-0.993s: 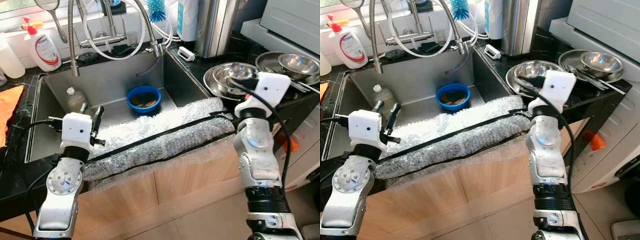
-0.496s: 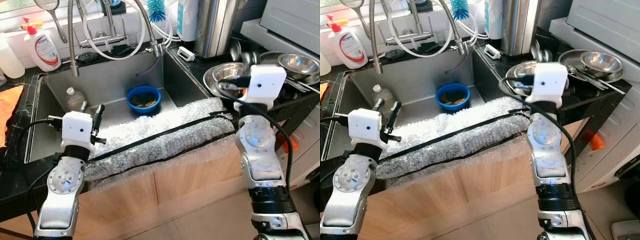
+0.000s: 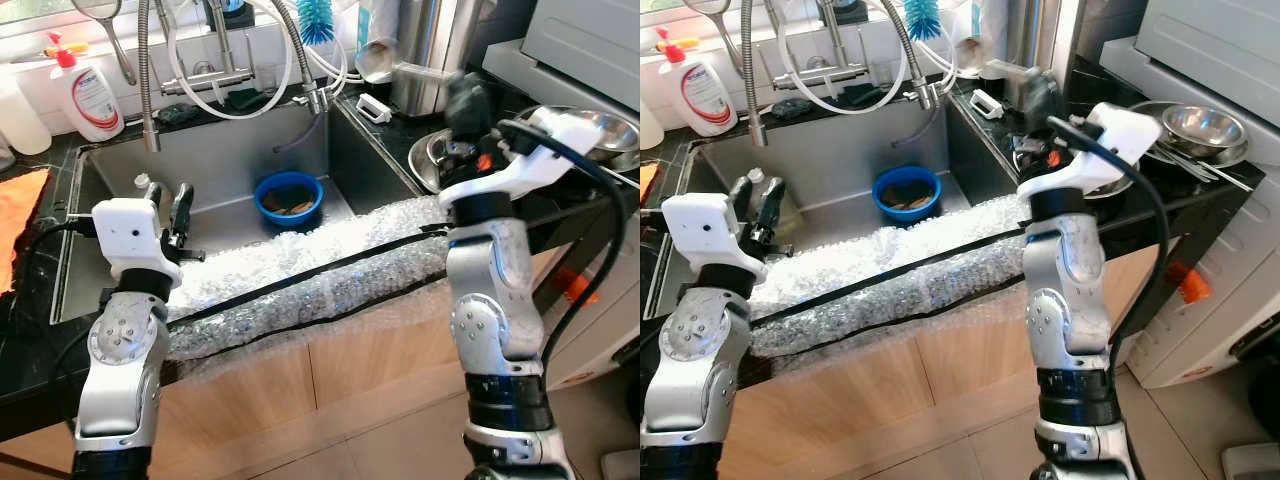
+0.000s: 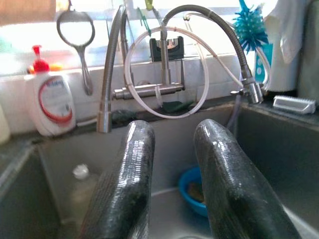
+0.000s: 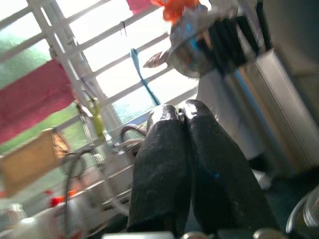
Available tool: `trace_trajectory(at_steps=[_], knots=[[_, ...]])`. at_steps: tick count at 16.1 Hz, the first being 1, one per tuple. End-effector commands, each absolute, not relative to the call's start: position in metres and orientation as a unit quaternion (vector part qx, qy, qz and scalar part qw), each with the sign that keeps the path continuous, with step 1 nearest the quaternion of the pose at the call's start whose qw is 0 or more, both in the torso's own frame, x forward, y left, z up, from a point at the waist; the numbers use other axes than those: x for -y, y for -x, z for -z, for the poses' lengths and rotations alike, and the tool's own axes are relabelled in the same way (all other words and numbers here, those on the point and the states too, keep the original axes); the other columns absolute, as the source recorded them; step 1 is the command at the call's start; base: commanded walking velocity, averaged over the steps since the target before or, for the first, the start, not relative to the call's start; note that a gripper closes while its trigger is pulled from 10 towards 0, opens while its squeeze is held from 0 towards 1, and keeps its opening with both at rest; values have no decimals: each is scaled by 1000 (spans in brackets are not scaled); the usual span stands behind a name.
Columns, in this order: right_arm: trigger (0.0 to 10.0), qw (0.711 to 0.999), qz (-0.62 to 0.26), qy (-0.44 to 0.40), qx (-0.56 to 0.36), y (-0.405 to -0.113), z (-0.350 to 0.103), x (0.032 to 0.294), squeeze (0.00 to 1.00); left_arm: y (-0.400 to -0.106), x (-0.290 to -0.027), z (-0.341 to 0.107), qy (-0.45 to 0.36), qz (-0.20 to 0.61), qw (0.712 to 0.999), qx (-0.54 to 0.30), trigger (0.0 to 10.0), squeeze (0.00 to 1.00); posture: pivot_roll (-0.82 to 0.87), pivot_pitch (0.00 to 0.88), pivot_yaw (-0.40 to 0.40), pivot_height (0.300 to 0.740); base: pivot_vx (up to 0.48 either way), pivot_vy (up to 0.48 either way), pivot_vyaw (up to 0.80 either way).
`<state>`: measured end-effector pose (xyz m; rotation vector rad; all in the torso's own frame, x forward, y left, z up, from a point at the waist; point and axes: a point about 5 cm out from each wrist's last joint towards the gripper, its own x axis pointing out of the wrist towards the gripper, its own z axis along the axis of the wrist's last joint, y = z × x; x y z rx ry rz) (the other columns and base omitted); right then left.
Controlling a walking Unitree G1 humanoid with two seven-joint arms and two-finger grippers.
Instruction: Kitchen organization
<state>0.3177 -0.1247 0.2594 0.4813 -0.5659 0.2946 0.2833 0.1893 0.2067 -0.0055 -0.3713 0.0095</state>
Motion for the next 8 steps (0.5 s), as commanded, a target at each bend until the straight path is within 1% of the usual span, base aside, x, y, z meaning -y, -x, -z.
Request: trace_trajectory(at_steps=[1,2,3,4,5,6,8], knots=[[10000,912,-151,-276,265,-314,-254,128,0,-284,-192,-211,46,5,983,179,10000,0,-78,45,41,740,0,0,0],[10000,891,-187,-343,229,-307,-236,131,0,-285,-189,-209,142,53,977,149,10000,0,-76,43,39,740,0,0,0],[10000,873,-221,-379,212,-299,-225,132,0,-283,-185,-207,201,113,965,127,10000,0,-77,38,41,740,0,0,0],[10000,854,-233,-420,199,-292,-216,137,0,-280,-183,-203,228,159,955,106,10000,0,-78,37,42,740,0,0,0],[10000,842,-241,-444,190,-286,-210,140,0,-276,-180,-201,267,195,939,94,10000,0,-76,32,43,740,0,0,0],[10000,827,-249,-468,186,-282,-206,143,0,-273,-179,-199,304,213,925,86,10000,0,-79,28,42,740,0,0,0],[10000,821,-269,-473,174,-272,-197,142,0,-268,-177,-197,374,252,889,73,10000,0,-80,20,46,740,0,0,0]])
